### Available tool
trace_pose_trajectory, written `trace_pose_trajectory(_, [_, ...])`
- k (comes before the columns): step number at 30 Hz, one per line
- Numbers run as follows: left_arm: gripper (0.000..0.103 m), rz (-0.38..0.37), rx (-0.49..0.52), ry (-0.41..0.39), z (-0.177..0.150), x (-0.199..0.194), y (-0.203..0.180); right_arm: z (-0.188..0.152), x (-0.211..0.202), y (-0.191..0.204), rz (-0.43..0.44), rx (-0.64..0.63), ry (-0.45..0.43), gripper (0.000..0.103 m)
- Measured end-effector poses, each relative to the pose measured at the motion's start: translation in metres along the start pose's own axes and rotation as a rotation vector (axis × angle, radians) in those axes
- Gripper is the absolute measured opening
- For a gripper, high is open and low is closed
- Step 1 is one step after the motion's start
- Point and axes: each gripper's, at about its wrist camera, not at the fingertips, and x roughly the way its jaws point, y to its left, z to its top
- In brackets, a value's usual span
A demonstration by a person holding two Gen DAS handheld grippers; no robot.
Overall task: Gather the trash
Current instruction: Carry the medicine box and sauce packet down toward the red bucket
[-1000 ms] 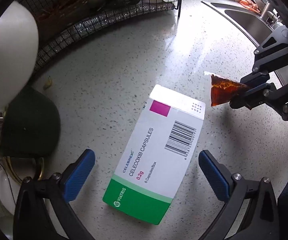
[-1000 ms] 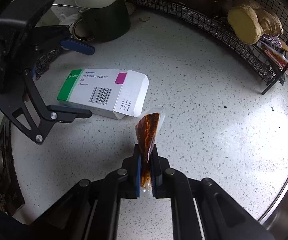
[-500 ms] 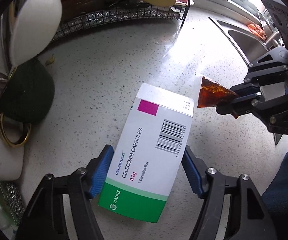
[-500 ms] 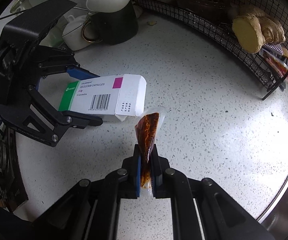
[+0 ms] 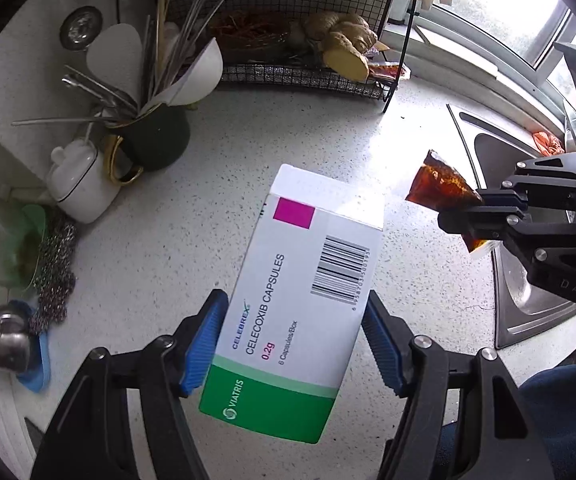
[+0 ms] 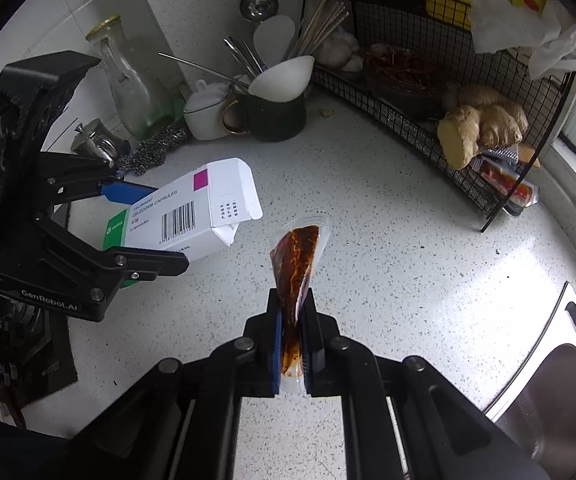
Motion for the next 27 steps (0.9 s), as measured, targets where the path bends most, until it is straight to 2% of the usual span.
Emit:
trace_pose_trajectory(3, [0.065, 0.042, -0.053, -0.001, -0.016, -0.01, -0.018, -0.007, -0.009, 0.0, 0.036, -0.018, 0.004, 0.007])
trace_pose_trajectory(7, [0.065, 0.081, -0.181, 0.006, -0.038, -0.027, -0.031, -0.017, -0.017, 0.01, 0.076, -0.075, 0.011, 0.007])
trace_pose_trajectory(12, [0.065, 0.108, -0.299, -0.036, -0.072, -0.054, -0.051, -0.036, -0.025, 0.031, 0.126, -0.173, 0.048, 0.007])
trace_pose_trajectory(21, [0.065, 0.197, -0.434, -0.04, -0.156, -0.087, -0.08, -0.073, -0.045, 0.077, 0.186, -0.266, 0.064, 0.007])
trace_pose_trajectory(27, [0.065, 0.219, -0.486, -0.051, -0.215, -0.108, -0.1, -0.11, -0.053, 0.118, 0.216, -0.31, 0.074, 0.007])
